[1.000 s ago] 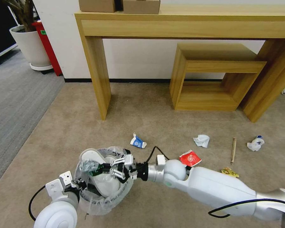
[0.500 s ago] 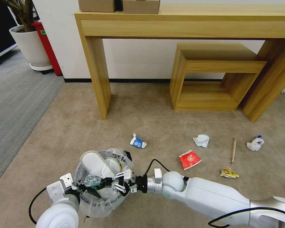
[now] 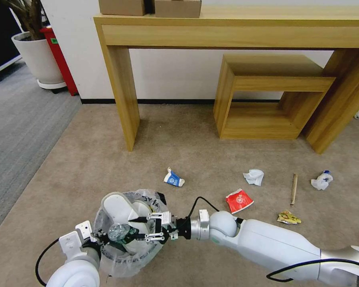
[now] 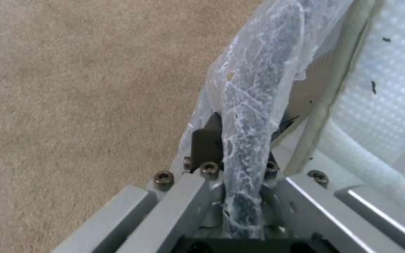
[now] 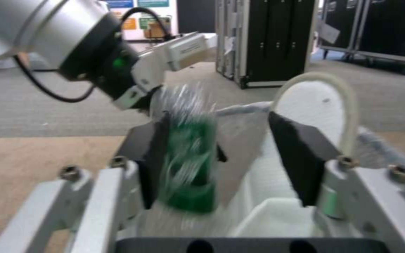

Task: Pick up the trash bin and place the garbage on the floor into it.

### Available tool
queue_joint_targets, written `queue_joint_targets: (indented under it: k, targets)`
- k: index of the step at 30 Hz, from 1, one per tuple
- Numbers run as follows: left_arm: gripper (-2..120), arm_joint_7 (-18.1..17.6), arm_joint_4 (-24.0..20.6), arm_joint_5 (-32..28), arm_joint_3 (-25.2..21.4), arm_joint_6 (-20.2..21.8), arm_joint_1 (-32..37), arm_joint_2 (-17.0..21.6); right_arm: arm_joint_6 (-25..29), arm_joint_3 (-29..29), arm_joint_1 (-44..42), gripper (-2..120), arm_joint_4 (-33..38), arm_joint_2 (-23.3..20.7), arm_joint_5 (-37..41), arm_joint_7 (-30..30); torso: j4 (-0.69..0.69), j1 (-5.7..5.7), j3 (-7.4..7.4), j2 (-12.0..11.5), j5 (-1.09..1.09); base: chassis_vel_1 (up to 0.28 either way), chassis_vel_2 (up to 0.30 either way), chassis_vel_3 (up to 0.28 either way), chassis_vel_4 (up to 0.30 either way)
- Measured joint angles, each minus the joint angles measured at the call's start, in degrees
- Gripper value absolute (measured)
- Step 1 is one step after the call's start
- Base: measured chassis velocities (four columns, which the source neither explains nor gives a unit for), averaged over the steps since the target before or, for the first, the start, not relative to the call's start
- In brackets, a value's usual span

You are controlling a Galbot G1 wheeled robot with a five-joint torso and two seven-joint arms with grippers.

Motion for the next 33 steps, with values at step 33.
queue_joint_targets:
  k: [33]
  targets:
    - [0,1.9,-2.4,-0.4,-2.1,0.4,1.4,1.2,-19.8,37.3,-12.5,100,7.6,-4.8,-11.3,40.5,0.02,0.0,0.0,0.0,0.01,0.0,0.0,0.0,0.0]
